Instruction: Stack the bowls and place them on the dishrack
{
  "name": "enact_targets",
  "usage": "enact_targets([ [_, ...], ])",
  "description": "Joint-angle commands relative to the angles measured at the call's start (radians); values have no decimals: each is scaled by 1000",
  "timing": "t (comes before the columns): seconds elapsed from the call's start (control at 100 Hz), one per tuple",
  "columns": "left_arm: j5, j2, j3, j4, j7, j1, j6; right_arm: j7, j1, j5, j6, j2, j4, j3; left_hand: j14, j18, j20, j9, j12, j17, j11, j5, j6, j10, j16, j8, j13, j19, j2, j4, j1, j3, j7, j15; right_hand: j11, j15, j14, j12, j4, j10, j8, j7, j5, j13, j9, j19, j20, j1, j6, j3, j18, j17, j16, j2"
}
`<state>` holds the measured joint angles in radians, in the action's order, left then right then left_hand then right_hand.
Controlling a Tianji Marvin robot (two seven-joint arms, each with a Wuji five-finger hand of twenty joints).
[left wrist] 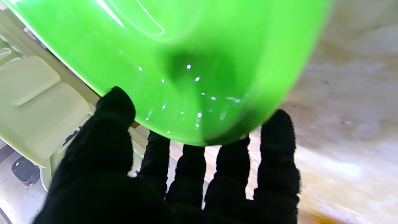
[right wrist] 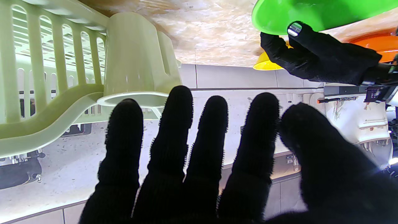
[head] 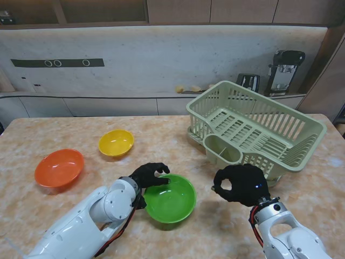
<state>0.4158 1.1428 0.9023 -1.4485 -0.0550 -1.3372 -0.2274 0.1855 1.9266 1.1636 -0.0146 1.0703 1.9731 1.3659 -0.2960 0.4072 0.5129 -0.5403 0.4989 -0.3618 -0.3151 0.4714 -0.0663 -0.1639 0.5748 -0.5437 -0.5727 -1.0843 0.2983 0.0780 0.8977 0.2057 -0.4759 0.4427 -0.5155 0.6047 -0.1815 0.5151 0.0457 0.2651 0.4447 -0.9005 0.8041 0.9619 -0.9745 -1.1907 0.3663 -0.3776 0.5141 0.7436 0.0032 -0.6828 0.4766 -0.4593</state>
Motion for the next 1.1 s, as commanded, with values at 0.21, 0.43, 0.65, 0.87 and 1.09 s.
enact_targets([
  [0.21,79,-13,46,-46,20,-49,54,-14,7,0,-3,5,0,-3,-14,65,21,2,-55,97,59,8,51,24,-67,29,62,62,-108,-29,-23,-226,52,-66,-10,-5,-6,-8,-3,21,-5,-17,10,4,-19,3,-5,23,24,-2,7,10,-4,26],
  [0.43,174,-26,113,-113,43,-111,98,-14,7,0,-4,4,0,-3,13,31,7,-36,-68,129,69,35,65,50,-89,33,54,92,-136,-20,-40,-234,56,-95,-10,-4,-7,-9,-3,23,-5,-17,11,5,-21,3,-5,24,25,-3,6,10,-4,26],
  [0.65,274,-37,188,-179,73,-179,133,-20,5,1,-5,4,0,-7,53,-65,-21,-66,-70,148,66,58,58,61,-104,32,41,136,-157,-14,-25,-235,49,-112,-10,-5,-8,-9,-3,23,-5,-17,11,5,-21,3,-5,23,25,-2,8,10,-4,27],
  [0.87,358,-44,273,-234,94,-243,134,-26,0,-1,-7,3,-1,-11,82,-149,-41,-84,-70,142,60,71,65,76,-110,22,30,162,-171,-11,7,-235,27,-117,-10,-5,-7,-8,-3,23,-5,-17,10,4,-21,3,-5,23,25,-2,7,10,-4,26],
  [1.09,443,-52,358,-267,94,-291,119,-35,-8,-4,-9,2,-4,-18,91,-170,-51,-70,-73,143,64,58,74,77,-118,22,43,175,-181,-13,29,-236,24,-126,-10,-5,-6,-8,-3,23,-5,-17,10,4,-21,3,-5,23,25,-3,7,9,-4,26],
])
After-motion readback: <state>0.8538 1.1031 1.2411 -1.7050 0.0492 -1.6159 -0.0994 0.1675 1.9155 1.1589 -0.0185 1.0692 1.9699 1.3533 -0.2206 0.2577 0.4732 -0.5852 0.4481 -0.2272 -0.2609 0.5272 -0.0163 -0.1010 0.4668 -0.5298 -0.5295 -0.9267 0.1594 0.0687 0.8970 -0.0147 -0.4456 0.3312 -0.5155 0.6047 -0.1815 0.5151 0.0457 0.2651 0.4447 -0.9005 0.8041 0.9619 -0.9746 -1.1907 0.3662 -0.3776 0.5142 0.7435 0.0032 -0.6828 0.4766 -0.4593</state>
